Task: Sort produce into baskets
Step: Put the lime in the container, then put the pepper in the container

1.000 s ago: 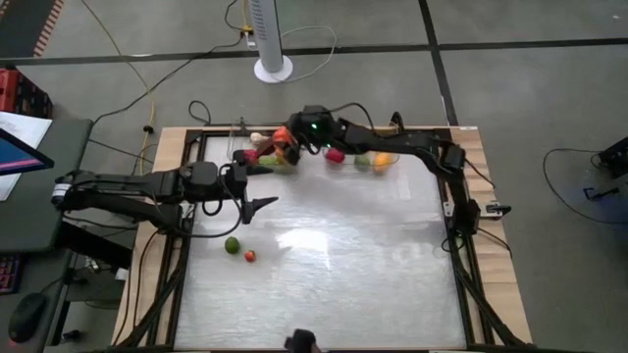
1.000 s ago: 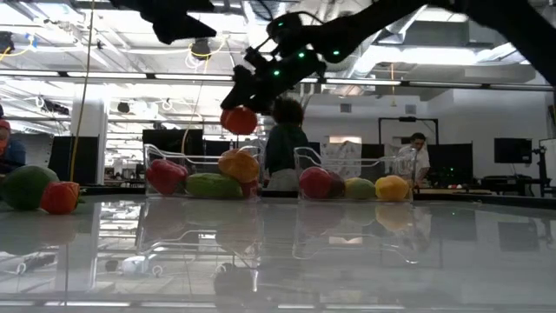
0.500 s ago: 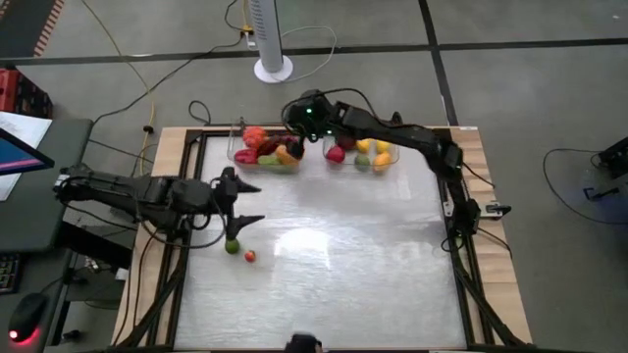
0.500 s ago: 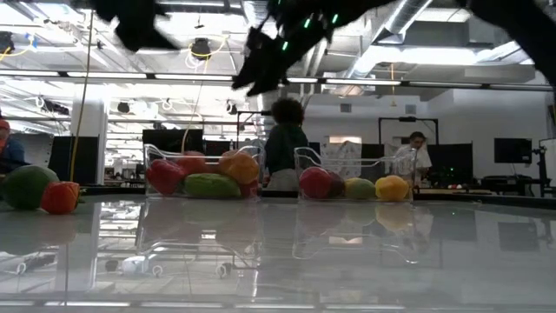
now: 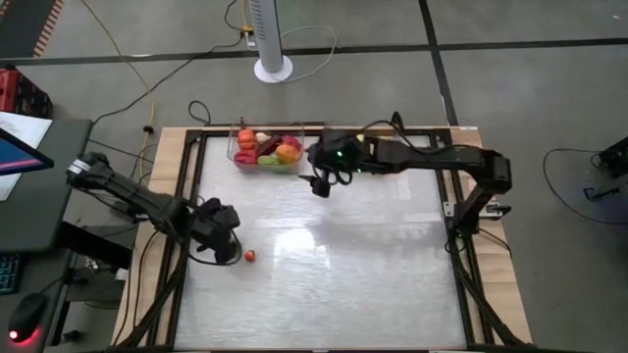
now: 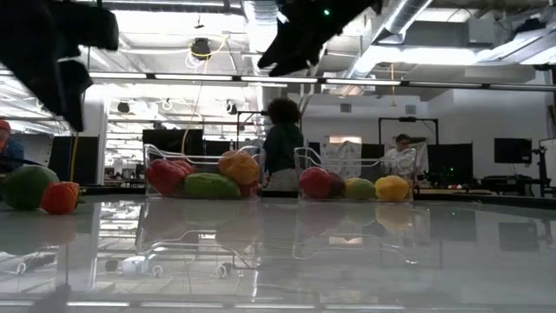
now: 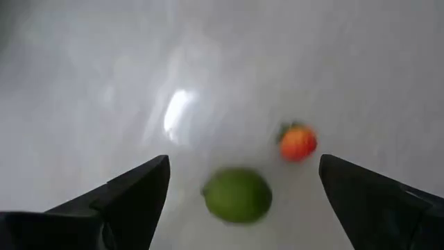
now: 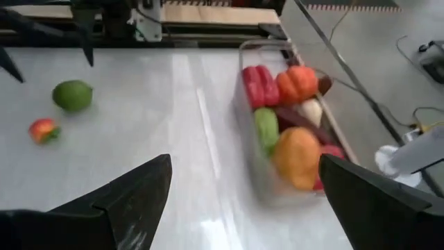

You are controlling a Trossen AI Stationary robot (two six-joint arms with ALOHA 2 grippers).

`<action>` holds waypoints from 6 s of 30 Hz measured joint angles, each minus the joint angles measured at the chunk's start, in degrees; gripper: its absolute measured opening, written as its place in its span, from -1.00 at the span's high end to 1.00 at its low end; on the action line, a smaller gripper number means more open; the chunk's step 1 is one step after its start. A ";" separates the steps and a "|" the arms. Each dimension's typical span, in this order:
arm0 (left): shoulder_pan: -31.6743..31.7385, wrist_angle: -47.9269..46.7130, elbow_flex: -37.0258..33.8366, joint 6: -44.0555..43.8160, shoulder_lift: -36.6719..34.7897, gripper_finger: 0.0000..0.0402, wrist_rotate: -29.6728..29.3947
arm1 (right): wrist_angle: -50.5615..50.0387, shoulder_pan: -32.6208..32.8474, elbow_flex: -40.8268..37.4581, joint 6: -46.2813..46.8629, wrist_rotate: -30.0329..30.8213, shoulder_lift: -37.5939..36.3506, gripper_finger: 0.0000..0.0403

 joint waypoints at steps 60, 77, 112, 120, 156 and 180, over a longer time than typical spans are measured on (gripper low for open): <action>24.58 32.20 12.29 43.85 25.59 -0.05 -2.67 | 2.14 9.03 -29.49 9.33 21.15 -27.82 -0.94; 40.24 53.07 33.80 50.47 44.11 -0.05 2.64 | 6.31 2.55 -38.31 9.82 22.16 -47.22 -0.94; 14.52 -3.17 42.70 39.05 38.08 -0.55 9.55 | 7.33 6.83 -48.28 13.99 22.11 -61.45 -0.94; -0.45 -5.61 28.75 23.45 36.48 -0.55 8.33 | 10.33 6.81 -48.28 13.60 22.03 -59.08 -0.94; -3.29 2.64 12.90 18.02 36.50 0.31 3.51 | 14.12 6.77 -48.22 10.81 21.90 -56.55 -0.94; -0.21 2.30 12.94 18.06 33.90 0.66 3.91 | 14.53 6.77 -48.22 10.21 21.92 -56.55 -0.94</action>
